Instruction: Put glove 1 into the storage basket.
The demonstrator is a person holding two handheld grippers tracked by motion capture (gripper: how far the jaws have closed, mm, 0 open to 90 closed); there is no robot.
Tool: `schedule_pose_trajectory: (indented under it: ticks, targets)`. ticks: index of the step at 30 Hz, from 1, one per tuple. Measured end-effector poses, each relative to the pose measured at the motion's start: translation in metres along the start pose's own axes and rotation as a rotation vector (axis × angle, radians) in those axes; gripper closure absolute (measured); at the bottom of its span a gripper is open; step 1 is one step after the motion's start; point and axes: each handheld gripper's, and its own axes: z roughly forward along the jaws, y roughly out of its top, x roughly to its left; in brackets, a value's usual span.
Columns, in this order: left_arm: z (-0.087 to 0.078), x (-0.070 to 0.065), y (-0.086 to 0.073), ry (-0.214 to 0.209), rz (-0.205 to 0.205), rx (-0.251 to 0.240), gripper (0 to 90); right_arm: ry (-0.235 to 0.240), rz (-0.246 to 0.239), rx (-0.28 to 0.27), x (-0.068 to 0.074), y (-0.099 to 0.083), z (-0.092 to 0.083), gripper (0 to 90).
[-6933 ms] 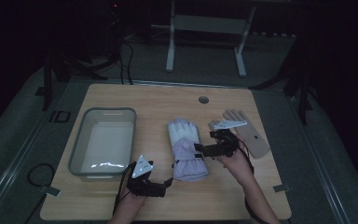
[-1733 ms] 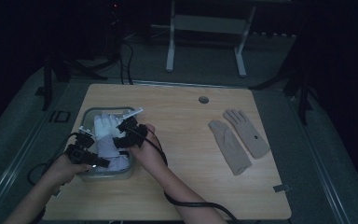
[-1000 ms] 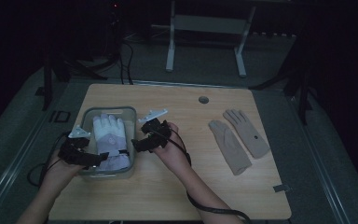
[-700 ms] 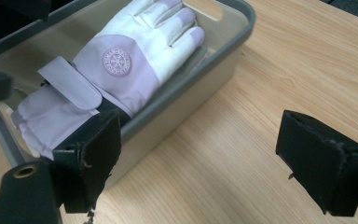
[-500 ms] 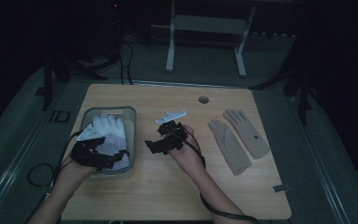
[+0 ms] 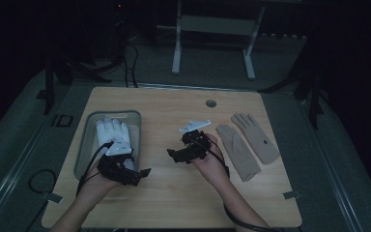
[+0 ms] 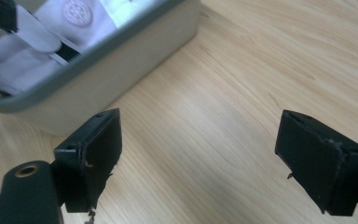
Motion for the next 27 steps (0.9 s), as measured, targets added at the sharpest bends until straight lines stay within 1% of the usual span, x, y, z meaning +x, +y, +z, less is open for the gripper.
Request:
schedule_pose_trajectory:
  ticks: [3, 4, 5, 6, 8, 9, 10, 11, 12, 13, 14, 16, 17, 19, 20, 22, 23, 25, 27]
  targets:
    - [0.007, -0.009, 0.001, -0.032, 0.022, -0.006, 5.2, -0.007, 0.009, 0.004, -0.006, -0.008, -0.003, 14.4]
    - [0.007, -0.009, 0.001, -0.032, 0.022, -0.006, 5.2, -0.007, 0.009, 0.004, -0.006, -0.008, -0.003, 14.4]
    - [0.013, -0.016, 0.002, -0.045, 0.049, 0.007, 5.2, -0.006, 0.011, 0.002, -0.009, -0.01, -0.004, 14.4]
    - [0.016, -0.018, 0.002, -0.05, 0.049, 0.007, 5.2, -0.012, 0.022, 0.006, -0.013, -0.015, -0.006, 14.4]
    - [0.022, -0.023, 0.001, -0.072, 0.057, 0.01, 5.2, -0.013, 0.028, 0.007, -0.016, -0.019, -0.007, 14.6]
    - [0.026, -0.027, 0.001, -0.081, 0.069, 0.007, 5.2, -0.014, 0.023, 0.005, -0.018, -0.021, -0.008, 14.8]
    - [0.026, -0.027, 0.001, -0.081, 0.069, 0.007, 5.2, -0.014, 0.023, 0.005, -0.018, -0.021, -0.008, 14.8]
    - [0.033, -0.033, -0.001, -0.106, 0.096, -0.017, 5.2, -0.015, 0.023, 0.003, -0.02, -0.024, -0.009, 14.8]
    - [0.036, -0.036, -0.001, -0.115, 0.109, -0.022, 5.3, -0.017, 0.032, 0.005, -0.023, -0.029, -0.011, 14.7]
    - [0.04, -0.039, -0.002, -0.127, 0.114, -0.016, 5.3, -0.02, 0.039, 0.005, -0.025, -0.032, -0.012, 14.8]
    - [0.044, -0.04, -0.003, -0.14, 0.11, -0.009, 5.3, -0.02, 0.05, -0.001, -0.028, -0.034, -0.013, 14.7]
    - [0.052, -0.045, -0.006, -0.144, 0.101, -0.007, 5.2, -0.022, 0.066, -0.006, -0.032, -0.038, -0.016, 14.7]
    - [0.056, -0.047, -0.007, -0.154, 0.109, -0.013, 5.3, -0.02, 0.067, -0.012, -0.034, -0.039, -0.017, 14.6]
    - [0.062, -0.051, -0.012, -0.16, 0.123, -0.049, 5.2, -0.025, 0.069, -0.026, -0.037, -0.043, -0.02, 14.6]
    - [0.066, -0.053, -0.013, -0.161, 0.12, -0.049, 5.3, -0.025, 0.069, -0.037, -0.038, -0.045, -0.022, 14.6]
    - [0.072, -0.057, -0.018, -0.172, 0.112, -0.086, 5.3, -0.023, 0.072, -0.052, -0.042, -0.049, -0.024, 14.6]
    - [0.076, -0.059, -0.02, -0.175, 0.109, -0.077, 5.3, -0.022, 0.075, -0.066, -0.044, -0.052, -0.025, 14.6]
    - [0.082, -0.062, -0.024, -0.16, 0.117, -0.085, 5.3, -0.031, 0.07, -0.054, -0.048, -0.057, -0.025, 14.6]
    - [0.087, -0.063, -0.028, -0.17, 0.108, -0.078, 5.3, -0.036, 0.069, -0.046, -0.051, -0.062, -0.025, 14.5]
